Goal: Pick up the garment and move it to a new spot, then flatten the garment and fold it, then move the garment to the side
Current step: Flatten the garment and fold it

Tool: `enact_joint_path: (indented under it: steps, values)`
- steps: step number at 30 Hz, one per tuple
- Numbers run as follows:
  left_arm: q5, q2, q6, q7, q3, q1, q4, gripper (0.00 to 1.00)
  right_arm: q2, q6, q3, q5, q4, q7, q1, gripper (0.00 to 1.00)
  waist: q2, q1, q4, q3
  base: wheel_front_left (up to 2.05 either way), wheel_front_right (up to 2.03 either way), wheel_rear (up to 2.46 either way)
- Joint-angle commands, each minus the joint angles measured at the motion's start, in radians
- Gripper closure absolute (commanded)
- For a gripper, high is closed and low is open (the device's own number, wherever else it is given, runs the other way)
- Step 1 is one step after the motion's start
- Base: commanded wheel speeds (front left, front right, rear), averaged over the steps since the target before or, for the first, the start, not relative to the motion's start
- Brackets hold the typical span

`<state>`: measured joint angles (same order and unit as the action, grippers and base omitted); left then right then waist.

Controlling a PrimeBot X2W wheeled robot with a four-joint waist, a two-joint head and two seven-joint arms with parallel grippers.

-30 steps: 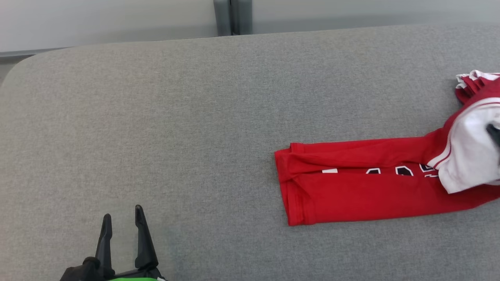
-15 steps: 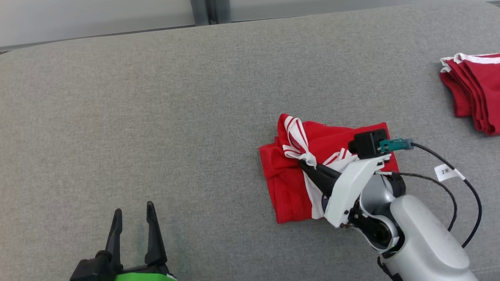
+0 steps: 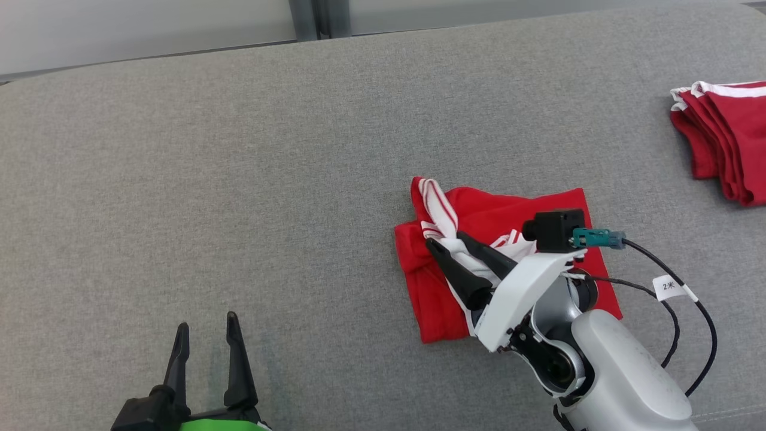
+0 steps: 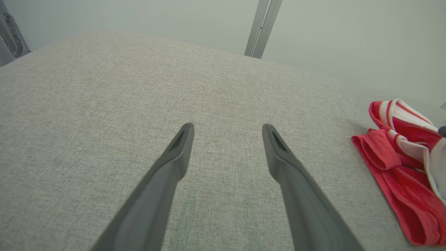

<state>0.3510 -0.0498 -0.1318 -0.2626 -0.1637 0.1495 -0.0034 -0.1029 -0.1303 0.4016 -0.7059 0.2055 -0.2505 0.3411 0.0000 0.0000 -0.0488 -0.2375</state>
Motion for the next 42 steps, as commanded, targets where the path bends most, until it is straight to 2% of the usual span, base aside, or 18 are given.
enact_joint_path:
  steps: [1,8,11,12,17,23,27,28,29,34,42]
  values:
    - [-0.011,-0.002,0.0,-0.003,0.001,-0.008,0.001,0.0,-0.013,-0.001,0.007,0.003,-0.02,0.04,0.007,0.0,0.0,0.0,-0.005,0.004,0.0,0.0,0.0]
    - [-0.009,-0.002,-0.003,-0.003,0.018,0.004,-0.01,0.0,-0.139,-0.001,0.026,0.149,-0.09,0.291,-0.04,0.0,0.0,0.0,-0.031,0.03,0.0,0.0,0.0]
    - [-0.003,-0.002,-0.005,-0.003,0.029,0.008,-0.015,0.0,-0.201,0.0,-0.004,0.205,-0.083,0.396,-0.079,0.0,0.0,0.0,-0.042,0.046,0.0,0.0,0.0]
    - [-0.003,-0.002,-0.004,-0.003,0.035,0.009,-0.015,0.0,-0.249,0.0,-0.041,0.289,-0.052,0.457,-0.1,0.0,0.0,0.0,-0.047,0.058,0.0,0.0,0.0]
    - [0.002,-0.002,-0.005,-0.003,0.039,0.023,-0.013,0.0,-0.257,0.0,-0.192,0.399,0.033,0.514,-0.18,0.0,0.0,0.0,-0.055,0.089,0.0,0.0,0.0]
    - [0.002,-0.002,-0.008,-0.003,0.052,0.042,-0.007,0.0,-0.211,0.0,-0.379,0.482,0.014,0.515,-0.298,0.0,0.0,0.0,-0.055,0.132,0.0,0.0,0.0]
    - [0.007,-0.002,-0.007,-0.003,0.058,0.05,-0.008,0.0,-0.195,0.0,-0.401,0.507,0.024,0.515,-0.33,0.0,0.0,0.0,-0.051,0.144,0.0,0.0,0.0]
    - [0.008,-0.002,-0.008,-0.003,0.059,0.051,-0.009,0.0,-0.193,0.0,-0.389,0.502,0.029,0.515,-0.329,0.25,0.0,0.0,-0.049,0.145,0.0,0.0,0.0]
    - [0.007,-0.002,-0.009,-0.003,0.059,0.051,-0.011,0.0,-0.193,0.0,-0.369,0.493,0.034,0.515,-0.322,1.0,0.0,0.0,-0.047,0.145,0.0,0.0,0.0]
    - [-0.002,-0.002,-0.005,-0.003,0.057,0.031,-0.018,0.0,-0.183,0.0,-0.272,0.465,0.092,0.515,-0.248,1.0,0.0,0.0,-0.03,0.123,0.0,0.0,0.0]
    - [-0.019,-0.002,0.007,-0.003,0.047,-0.006,-0.012,0.0,-0.111,0.0,-0.09,0.466,0.294,0.515,-0.068,1.0,0.0,0.0,0.018,0.076,0.0,0.0,0.0]
